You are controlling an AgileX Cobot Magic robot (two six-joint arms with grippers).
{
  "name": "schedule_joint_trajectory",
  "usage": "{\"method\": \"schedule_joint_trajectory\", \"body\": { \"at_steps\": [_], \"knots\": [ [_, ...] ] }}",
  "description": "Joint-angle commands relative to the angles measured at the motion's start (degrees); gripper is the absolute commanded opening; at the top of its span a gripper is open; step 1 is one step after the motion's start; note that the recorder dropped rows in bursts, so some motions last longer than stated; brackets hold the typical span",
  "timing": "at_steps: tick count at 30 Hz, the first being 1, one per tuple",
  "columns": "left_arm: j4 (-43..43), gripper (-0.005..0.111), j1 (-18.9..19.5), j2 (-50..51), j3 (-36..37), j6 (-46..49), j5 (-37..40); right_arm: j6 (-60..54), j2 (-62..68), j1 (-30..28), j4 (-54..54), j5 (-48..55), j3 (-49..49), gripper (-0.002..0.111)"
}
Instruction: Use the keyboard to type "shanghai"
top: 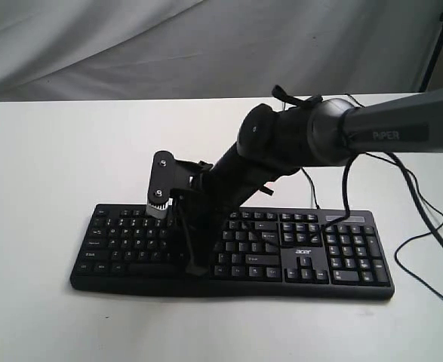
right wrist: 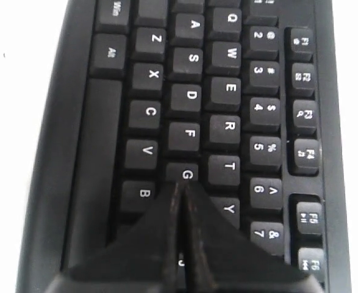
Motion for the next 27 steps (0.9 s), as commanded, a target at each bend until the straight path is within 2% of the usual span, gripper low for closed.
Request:
{"method": "schedule_joint_trajectory", "body": {
  "at_steps": [1, 8, 20, 27],
  "knots": [
    [-0.03, 0.001, -0.22, 0.18, 0.29, -0.16, -0.19, 0.74, -1.21, -0.08, -0.07, -0.13, 0.16, 0.000],
    [-0.03, 0.001, -0.22, 0.18, 0.29, -0.16, -0.19, 0.69, -1.21, 0.19, 3.78, -0.72, 0.16, 0.000],
    [-0.03, 0.001, -0.22, 0.18, 0.29, -0.16, -0.19, 0.69, -1.21, 6.08, 6.80, -10.32, 0.16, 0.000],
    [-0.03, 0.001, -0.22, 0.18, 0.29, -0.16, -0.19, 0.97, -0.56, 6.66, 8.73, -10.15, -1.30, 0.000]
  ]
}}
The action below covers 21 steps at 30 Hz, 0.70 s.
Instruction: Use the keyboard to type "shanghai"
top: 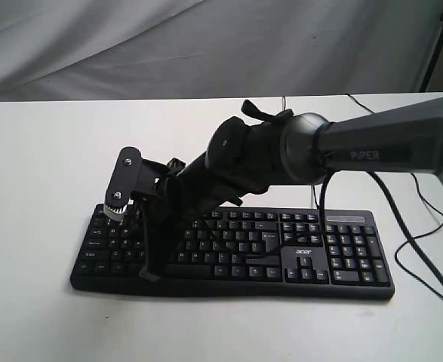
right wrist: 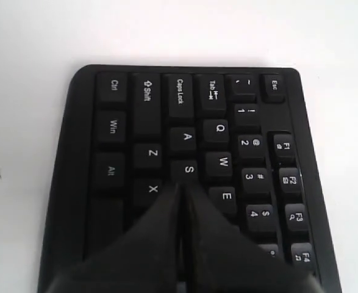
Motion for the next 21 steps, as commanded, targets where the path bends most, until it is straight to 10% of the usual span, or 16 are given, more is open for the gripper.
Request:
{"method": "schedule_joint_trajectory", "body": {
  "at_steps": [1, 21],
  "knots": [
    [-0.03, 0.001, -0.22, 0.18, 0.29, -0.16, -0.19, 1.16, 0.21, 0.46, 0.84, 0.04, -2.24, 0.000],
    [-0.03, 0.001, -0.22, 0.18, 0.29, -0.16, -0.19, 10.39, 7.85, 3.99, -5.65, 2.47, -14.34, 0.000]
  ]
}}
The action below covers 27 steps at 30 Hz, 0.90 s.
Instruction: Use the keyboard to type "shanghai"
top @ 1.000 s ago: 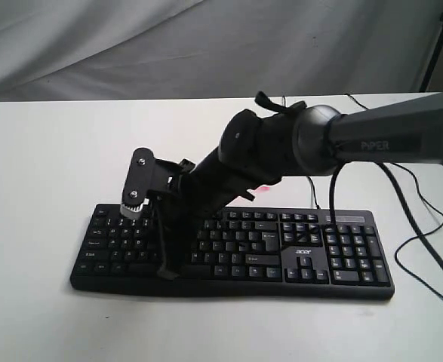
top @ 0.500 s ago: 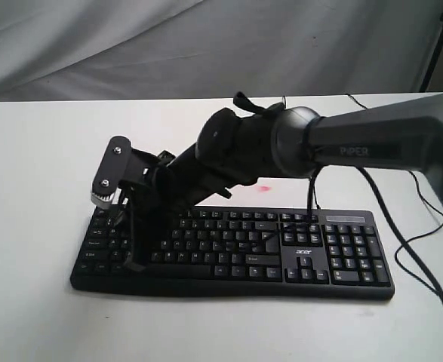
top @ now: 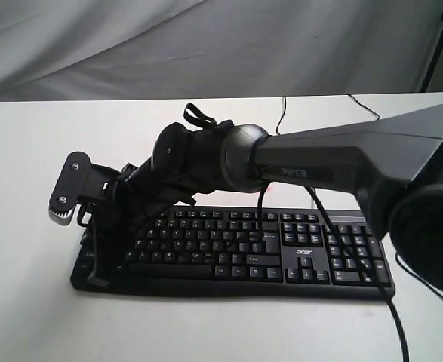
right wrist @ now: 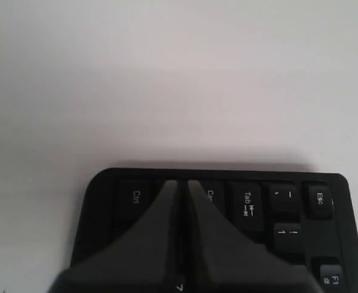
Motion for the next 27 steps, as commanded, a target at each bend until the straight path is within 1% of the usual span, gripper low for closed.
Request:
{"method": "schedule_joint_trajectory", "body": {
  "at_steps": [1, 27],
  "knots": [
    [-0.03, 0.001, -0.22, 0.18, 0.29, -0.16, -0.19, 1.04, -0.26, -0.94, -1.05, -0.78, -0.43, 0.000],
    [-0.03, 0.001, -0.22, 0.18, 0.29, -0.16, -0.19, 1.51, 0.00, -2.37, -2.36, 0.95, -0.58, 0.000]
  ]
}}
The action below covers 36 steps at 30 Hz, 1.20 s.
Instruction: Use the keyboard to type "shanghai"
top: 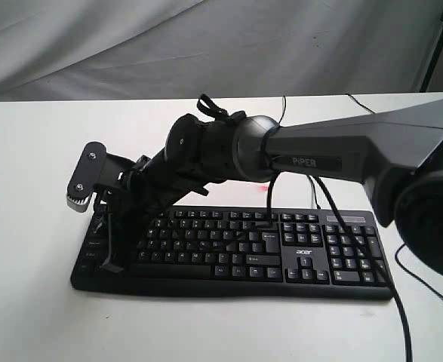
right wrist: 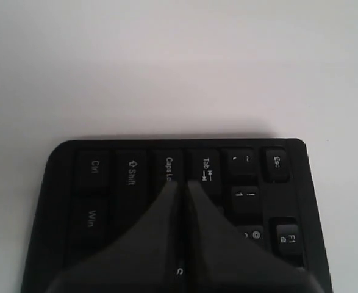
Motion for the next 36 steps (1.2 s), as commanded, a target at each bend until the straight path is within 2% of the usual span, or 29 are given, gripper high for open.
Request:
{"method": "schedule_joint_trajectory", "body": {
  "at_steps": [1, 5, 36],
  "knots": [
    [-0.03, 0.001, -0.22, 0.18, 0.29, -0.16, -0.19, -0.04, 0.12, -0.34, -0.23, 0.60, -0.36, 0.000],
    [-0.03, 0.001, -0.22, 0.18, 0.29, -0.16, -0.19, -3.67, 1.74, -0.34, 3.89, 0.35, -0.36, 0.000],
    [-0.03, 0.001, -0.22, 0.18, 0.29, -0.16, -0.19, -3.89, 1.89, -0.89, 1.69, 0.76, -0.36, 0.000]
  ]
}}
